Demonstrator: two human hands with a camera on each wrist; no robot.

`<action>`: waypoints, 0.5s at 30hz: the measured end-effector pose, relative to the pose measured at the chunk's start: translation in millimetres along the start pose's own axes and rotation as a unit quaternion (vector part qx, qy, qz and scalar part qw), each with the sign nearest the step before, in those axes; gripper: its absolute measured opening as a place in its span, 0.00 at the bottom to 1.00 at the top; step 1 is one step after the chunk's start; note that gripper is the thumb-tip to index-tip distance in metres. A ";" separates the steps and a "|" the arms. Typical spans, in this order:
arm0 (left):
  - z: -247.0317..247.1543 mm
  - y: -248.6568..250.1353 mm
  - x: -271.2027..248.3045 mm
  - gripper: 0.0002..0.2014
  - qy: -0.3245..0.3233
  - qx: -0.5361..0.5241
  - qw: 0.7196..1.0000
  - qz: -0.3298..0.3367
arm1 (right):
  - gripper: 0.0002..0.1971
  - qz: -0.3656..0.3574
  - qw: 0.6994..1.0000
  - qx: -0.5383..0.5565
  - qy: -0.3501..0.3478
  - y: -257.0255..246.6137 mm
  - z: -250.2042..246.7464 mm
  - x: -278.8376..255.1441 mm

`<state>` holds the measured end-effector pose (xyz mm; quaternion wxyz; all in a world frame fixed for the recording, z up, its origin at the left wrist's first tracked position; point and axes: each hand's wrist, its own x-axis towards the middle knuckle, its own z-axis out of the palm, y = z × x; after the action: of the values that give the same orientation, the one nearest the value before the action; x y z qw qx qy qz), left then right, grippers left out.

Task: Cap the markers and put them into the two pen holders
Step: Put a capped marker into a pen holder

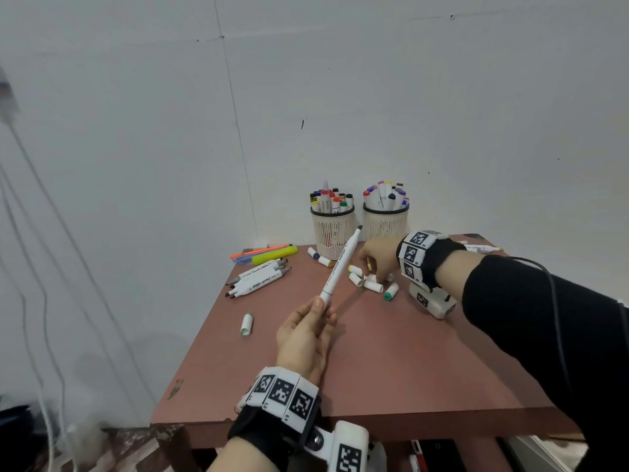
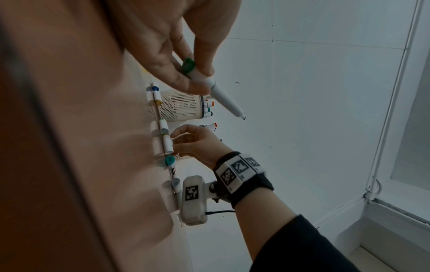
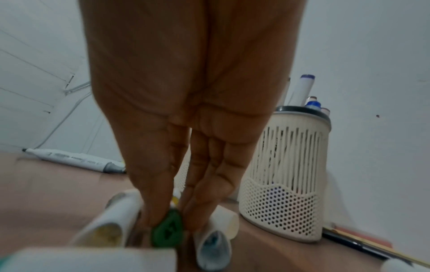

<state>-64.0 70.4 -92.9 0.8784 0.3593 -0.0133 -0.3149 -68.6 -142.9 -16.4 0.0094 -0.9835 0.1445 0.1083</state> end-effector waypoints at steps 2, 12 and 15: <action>0.1 0.1 0.2 0.02 0.000 -0.001 1.000 -0.002 | 0.11 0.009 1.000 0.017 0.023 1.4 -4.3 -6.2; 0.0 -0.3 -1.6 0.02 -0.003 0.013 1.000 0.011 | 0.13 0.020 0.939 0.325 0.109 -4.0 -26.1 -97.0; 1.0 -1.5 -2.8 0.03 -0.008 0.027 0.999 0.027 | 0.12 0.015 0.896 0.425 0.127 -11.8 -21.7 -130.5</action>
<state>-67.3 70.6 -92.6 0.8764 0.3798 -0.0391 -0.2935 -182.7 -95.9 32.8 0.4065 -0.8891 0.1910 -0.0887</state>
